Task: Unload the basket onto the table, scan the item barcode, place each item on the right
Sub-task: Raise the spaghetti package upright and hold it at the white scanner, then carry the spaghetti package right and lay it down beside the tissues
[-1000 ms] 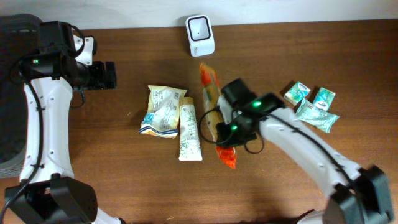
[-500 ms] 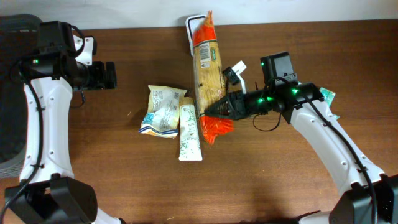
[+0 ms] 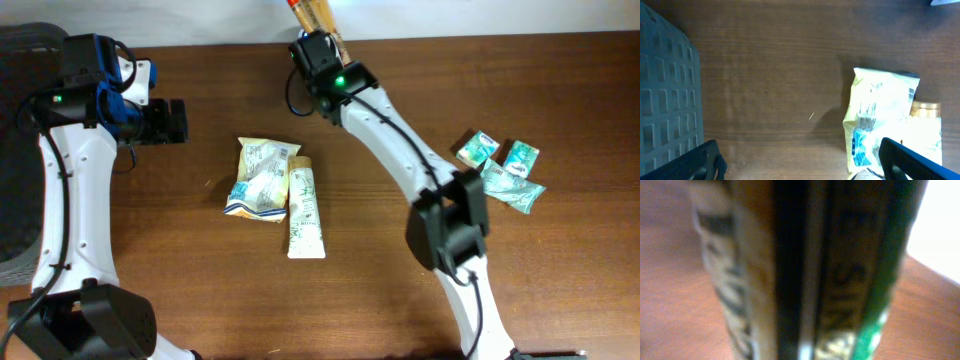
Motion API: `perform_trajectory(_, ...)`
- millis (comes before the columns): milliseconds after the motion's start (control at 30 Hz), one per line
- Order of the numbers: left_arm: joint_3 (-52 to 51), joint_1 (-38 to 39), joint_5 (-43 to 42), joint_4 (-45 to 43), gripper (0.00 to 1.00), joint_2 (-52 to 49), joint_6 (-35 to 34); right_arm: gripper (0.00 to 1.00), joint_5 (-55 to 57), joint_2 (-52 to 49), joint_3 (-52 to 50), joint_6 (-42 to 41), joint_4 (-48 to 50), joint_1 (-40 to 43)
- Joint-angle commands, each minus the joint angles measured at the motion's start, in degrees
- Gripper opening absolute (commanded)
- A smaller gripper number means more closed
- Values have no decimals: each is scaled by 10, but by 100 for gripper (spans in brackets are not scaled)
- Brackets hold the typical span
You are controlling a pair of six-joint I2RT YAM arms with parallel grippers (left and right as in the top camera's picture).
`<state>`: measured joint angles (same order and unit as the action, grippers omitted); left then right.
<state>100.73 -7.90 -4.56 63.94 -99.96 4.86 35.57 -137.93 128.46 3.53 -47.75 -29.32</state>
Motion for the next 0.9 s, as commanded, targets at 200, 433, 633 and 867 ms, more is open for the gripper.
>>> perform_trajectory(200, 5, -1, -6, 0, 99, 6, -5, 4, 204, -66, 26, 50, 70, 13)
perform_trajectory(433, 5, -1, -6, 0, 99, 6, -5, 4, 196, -64, 26, 50, 74, 12)
perform_trajectory(633, 5, -1, -6, 0, 99, 6, -5, 4, -93, 104, 27, -54, -61, 32)
perform_trajectory(867, 5, -1, -6, 0, 99, 6, -5, 4, -533, 349, 27, -76, -405, 273)
